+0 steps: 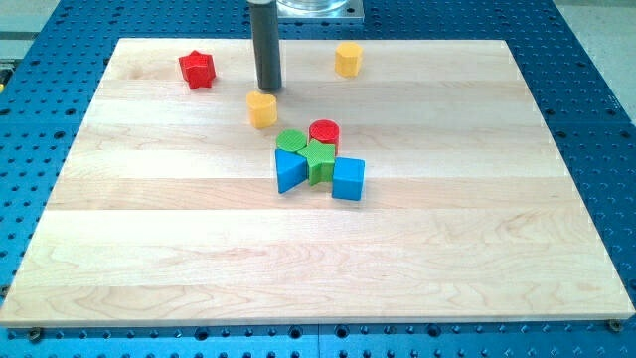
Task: Move the yellow heart diagonal to the bottom right of the red star
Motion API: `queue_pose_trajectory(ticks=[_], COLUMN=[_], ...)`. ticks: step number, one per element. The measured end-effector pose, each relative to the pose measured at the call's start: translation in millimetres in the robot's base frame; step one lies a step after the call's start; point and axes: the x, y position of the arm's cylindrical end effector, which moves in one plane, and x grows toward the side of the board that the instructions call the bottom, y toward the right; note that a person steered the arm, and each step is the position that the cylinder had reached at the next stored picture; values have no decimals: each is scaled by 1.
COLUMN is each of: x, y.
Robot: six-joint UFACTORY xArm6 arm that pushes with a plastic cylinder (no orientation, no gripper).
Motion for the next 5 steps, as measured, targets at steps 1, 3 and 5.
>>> queue_pose_trajectory(ticks=[1, 3, 5], x=[5, 12, 89], y=[-122, 44, -7])
